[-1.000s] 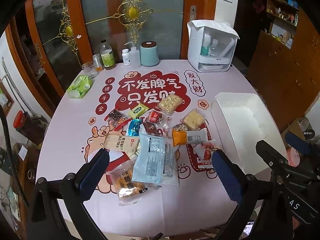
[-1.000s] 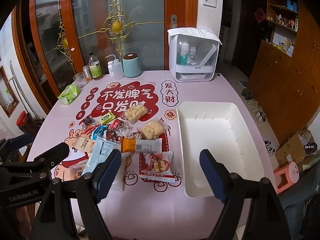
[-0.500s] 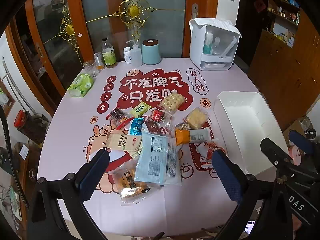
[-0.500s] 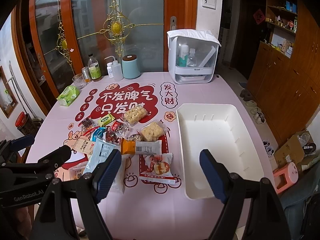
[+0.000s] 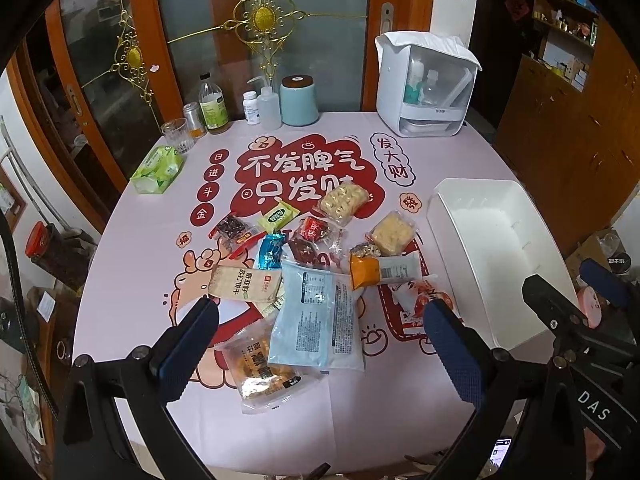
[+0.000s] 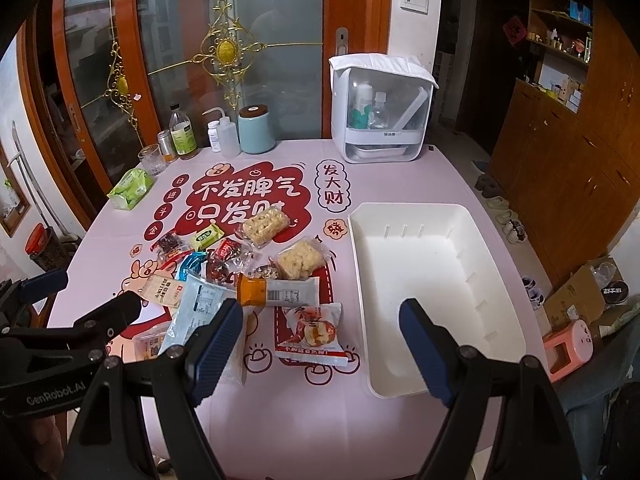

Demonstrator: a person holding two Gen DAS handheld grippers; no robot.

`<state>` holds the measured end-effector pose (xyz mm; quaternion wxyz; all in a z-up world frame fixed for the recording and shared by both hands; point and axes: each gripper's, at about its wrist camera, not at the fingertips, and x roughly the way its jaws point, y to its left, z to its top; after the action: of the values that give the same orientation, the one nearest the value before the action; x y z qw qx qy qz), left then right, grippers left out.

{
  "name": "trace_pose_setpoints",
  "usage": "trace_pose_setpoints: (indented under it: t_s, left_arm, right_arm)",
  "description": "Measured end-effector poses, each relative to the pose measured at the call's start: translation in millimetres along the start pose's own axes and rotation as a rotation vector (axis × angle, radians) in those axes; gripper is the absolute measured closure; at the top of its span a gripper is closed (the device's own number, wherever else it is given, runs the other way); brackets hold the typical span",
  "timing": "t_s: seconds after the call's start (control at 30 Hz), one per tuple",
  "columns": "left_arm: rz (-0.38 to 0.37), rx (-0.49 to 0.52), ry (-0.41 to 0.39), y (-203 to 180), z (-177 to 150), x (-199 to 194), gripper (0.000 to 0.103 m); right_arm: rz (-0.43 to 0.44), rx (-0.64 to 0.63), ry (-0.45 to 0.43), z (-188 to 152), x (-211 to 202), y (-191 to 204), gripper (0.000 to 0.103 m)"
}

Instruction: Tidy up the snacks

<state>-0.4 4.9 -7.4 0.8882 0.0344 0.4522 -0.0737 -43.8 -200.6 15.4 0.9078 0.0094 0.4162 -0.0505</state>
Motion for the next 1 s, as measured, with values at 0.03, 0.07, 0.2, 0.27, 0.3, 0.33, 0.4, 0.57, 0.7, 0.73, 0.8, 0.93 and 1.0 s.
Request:
trace_pose_setpoints:
  t_s: [0.03,0.07,0.2,0.27,0.3,0.33,0.4,0.57,0.7,0.73,0.8,0.93,1.0]
  left_arm:
    - [-0.002,0.002,0.001,-1.5,1.7,0.2,0.001]
    - [-0.005,0.003,0.003,-1.9,2.6,0.9,0.001]
    - [-0.02,0.012,0.011,-3.2,4.3,3.4,0.001]
    - [-0.026,0.019,0.015,-4.3,4.8,4.6,0.001]
    - [-0.027,0.021,0.017,-4.6,4.9,4.8,0.001]
    - [-0.028,0.022,0.018,-4.6,5.0,5.0,0.001]
    - [-0.035,0.025,0.023,-4.4,5.7,6.4,0.001]
    - [-0.048,0.032,0.034,-2.3,6.6,8.4,0.001]
    - [-0.053,0.042,0.034,-0.7,6.7,8.4,0.001]
    - [-0.055,0.044,0.033,-1.1,7.1,7.9,0.001]
    - [-0.058,0.053,0.029,-0.3,7.5,6.9,0.001]
    - [-0.068,0.078,0.017,1.8,7.2,3.6,0.001]
    - [-0.062,0.098,-0.001,1.9,7.3,1.1,0.001]
  right_arm:
    - [-0.003,0.002,0.002,0.7,0.7,0.2,0.022]
    - [-0.005,0.004,0.004,0.8,1.1,0.0,0.022]
    - [-0.016,0.011,0.011,0.6,1.5,0.5,0.022]
    - [-0.021,0.013,0.014,0.5,1.3,1.2,0.022]
    - [-0.024,0.014,0.015,0.4,1.3,1.5,0.022]
    - [-0.026,0.015,0.017,0.3,1.3,1.6,0.022]
    - [-0.031,0.018,0.02,0.1,1.2,2.2,0.022]
    - [-0.041,0.025,0.025,0.4,0.6,4.6,0.022]
    - [-0.049,0.032,0.026,-0.1,-1.0,7.5,0.022]
    - [-0.05,0.035,0.025,-0.2,-1.3,8.5,0.022]
    - [-0.052,0.04,0.025,-0.8,-1.7,9.7,0.022]
    - [-0.049,0.049,0.022,-2.1,-3.5,13.8,0.022]
    - [-0.047,0.051,0.016,-2.9,-5.1,16.5,0.022]
